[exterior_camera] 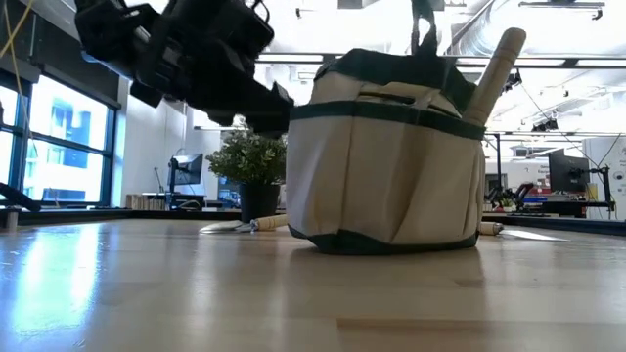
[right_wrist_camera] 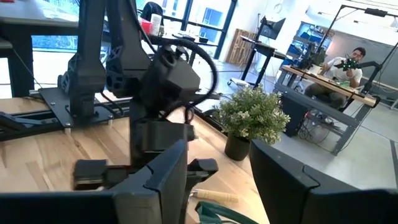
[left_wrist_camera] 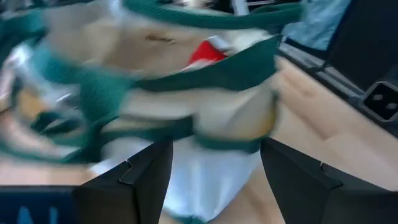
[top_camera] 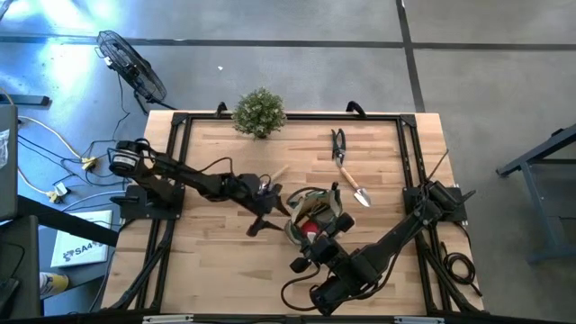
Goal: Pick & Place Garden tools in Gardening bag
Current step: Adjust the green bag, then put the left brown trowel into the green bag
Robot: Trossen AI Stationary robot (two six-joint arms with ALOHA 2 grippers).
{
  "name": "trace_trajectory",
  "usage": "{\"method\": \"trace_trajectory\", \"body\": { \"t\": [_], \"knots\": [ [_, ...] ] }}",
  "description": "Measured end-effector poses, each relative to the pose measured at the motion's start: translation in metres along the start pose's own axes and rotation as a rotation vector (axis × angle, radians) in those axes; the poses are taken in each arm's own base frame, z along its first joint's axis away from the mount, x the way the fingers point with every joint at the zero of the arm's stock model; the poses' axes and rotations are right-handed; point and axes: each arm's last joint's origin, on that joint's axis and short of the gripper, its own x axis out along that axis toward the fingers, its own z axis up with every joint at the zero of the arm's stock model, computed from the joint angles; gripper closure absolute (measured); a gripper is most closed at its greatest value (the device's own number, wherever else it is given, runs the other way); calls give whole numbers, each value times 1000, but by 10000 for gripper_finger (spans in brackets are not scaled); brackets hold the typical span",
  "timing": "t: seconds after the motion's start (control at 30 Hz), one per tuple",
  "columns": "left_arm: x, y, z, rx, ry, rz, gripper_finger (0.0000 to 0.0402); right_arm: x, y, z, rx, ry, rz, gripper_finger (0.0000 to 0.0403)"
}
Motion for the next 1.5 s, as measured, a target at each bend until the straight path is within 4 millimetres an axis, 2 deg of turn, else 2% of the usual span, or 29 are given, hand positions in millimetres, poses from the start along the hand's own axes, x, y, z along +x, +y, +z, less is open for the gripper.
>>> {"method": "trace_trajectory", "body": {
  "t": [0.47, 0.73, 0.9, 1.0, 1.27, 1.5],
  "knots": [
    [7, -7, 23, 10, -92, -23, 162, -6, 2, 1, 20, -8, 13, 238],
    [12, -2, 41, 73, -103, -18, 162, -5, 2, 0, 9, -6, 14, 238],
    [15, 0, 55, 190, -79, -14, 162, -6, 2, 0, -3, -7, 12, 238],
    [17, 3, 62, 247, -21, 34, 162, -6, 2, 0, -24, -8, 12, 238],
    [16, 16, 84, 320, 226, 303, 162, -9, 0, 2, -76, -16, 14, 238],
    [7, 24, 91, 359, 453, 511, 162, -45, -27, 32, 21, -112, 41, 250]
  ]
}}
